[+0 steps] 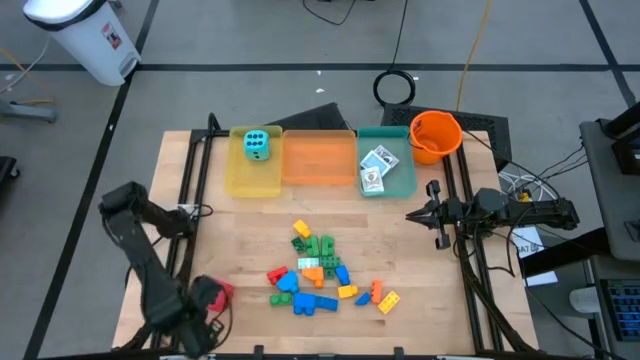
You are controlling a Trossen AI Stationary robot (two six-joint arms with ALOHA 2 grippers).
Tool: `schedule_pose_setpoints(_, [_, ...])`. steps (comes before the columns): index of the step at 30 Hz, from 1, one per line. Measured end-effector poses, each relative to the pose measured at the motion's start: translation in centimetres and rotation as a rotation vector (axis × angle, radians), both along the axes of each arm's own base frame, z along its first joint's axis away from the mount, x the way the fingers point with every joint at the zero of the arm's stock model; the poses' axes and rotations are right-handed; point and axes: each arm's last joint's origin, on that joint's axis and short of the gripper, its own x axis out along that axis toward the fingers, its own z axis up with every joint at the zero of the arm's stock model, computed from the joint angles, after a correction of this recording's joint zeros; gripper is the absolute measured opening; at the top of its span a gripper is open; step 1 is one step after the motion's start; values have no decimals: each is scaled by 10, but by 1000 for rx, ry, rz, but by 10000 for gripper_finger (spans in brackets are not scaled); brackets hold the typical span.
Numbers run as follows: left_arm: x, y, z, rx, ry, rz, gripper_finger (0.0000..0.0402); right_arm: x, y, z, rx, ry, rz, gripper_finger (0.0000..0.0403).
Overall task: Pick & Place Toys
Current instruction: Put the red dice into the yellow bin
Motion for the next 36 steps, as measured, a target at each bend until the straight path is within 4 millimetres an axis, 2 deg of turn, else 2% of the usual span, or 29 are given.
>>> schedule_pose_setpoints(4, [-4, -15, -19, 89, 2, 25, 3, 0, 0, 0, 0, 0, 0, 0])
schedule_pose_setpoints(11, [7, -26, -56, 223, -4, -57, 3, 0, 0, 0, -1, 0, 0, 0])
schedule_pose_setpoints(14, [14, -23, -64, 279, -7, -113, 4, 0, 0, 0, 0, 0, 0, 0])
schedule_pose_setpoints(18, [26, -12, -68, 421, -106, -225, 4, 0, 0, 0, -1, 0, 0, 0])
schedule_pose_setpoints(25, [53, 20, -78, 644, -209, -423, 4, 0, 0, 0, 0, 0, 0, 0])
schedule_pose_setpoints(28, [66, 35, -72, 736, -218, -463, 17, 0, 0, 0, 0, 0, 0, 0])
schedule_pose_setpoints(30, [72, 44, -61, 761, -219, -424, 26, 0, 0, 0, -1, 0, 0, 0])
schedule_pose_setpoints(33, [77, 59, -38, 699, -253, -322, 45, 0, 0, 0, 0, 0, 0, 0])
schedule_pose_setpoints(36, [78, 77, -21, 544, -185, -175, 83, 0, 0, 0, 0, 0, 0, 0])
